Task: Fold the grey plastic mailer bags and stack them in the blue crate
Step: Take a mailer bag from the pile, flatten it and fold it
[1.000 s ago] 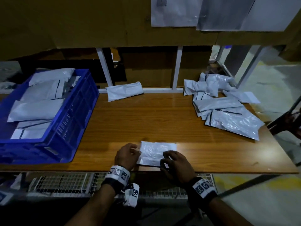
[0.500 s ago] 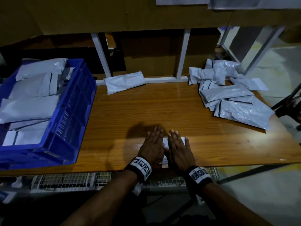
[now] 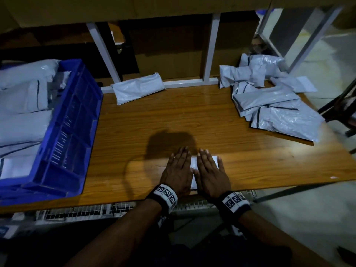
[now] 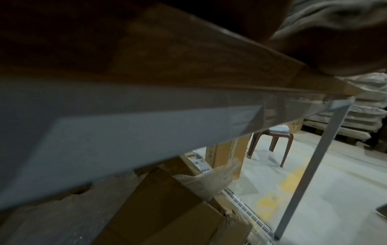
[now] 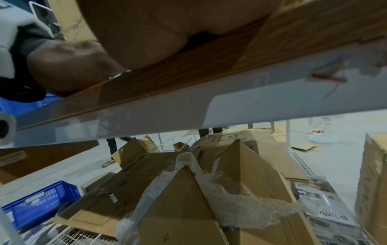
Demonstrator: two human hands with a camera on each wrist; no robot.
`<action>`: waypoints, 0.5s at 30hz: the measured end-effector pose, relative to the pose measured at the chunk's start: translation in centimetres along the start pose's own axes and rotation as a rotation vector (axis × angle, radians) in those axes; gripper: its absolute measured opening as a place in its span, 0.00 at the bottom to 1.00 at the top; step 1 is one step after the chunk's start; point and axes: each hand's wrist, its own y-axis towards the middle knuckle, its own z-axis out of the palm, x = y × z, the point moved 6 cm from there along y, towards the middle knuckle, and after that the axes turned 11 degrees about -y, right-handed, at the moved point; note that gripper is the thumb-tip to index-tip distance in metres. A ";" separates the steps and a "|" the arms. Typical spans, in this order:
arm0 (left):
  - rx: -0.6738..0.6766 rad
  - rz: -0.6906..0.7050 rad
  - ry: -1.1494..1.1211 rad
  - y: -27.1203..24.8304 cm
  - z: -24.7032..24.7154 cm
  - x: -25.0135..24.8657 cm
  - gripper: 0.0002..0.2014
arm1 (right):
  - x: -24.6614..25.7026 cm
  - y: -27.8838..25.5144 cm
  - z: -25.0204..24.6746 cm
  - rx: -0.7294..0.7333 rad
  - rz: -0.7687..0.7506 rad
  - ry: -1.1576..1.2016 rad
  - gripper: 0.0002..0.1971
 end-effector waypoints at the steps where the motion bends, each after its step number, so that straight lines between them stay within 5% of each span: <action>1: 0.002 -0.001 -0.001 0.0 -0.1 -0.1 0.33 | 0.0 0.0 0.0 -0.007 0.001 0.001 0.34; 15: 0.004 -0.034 0.001 0.1 0.2 0.0 0.35 | -0.1 0.0 0.4 0.002 0.023 0.001 0.37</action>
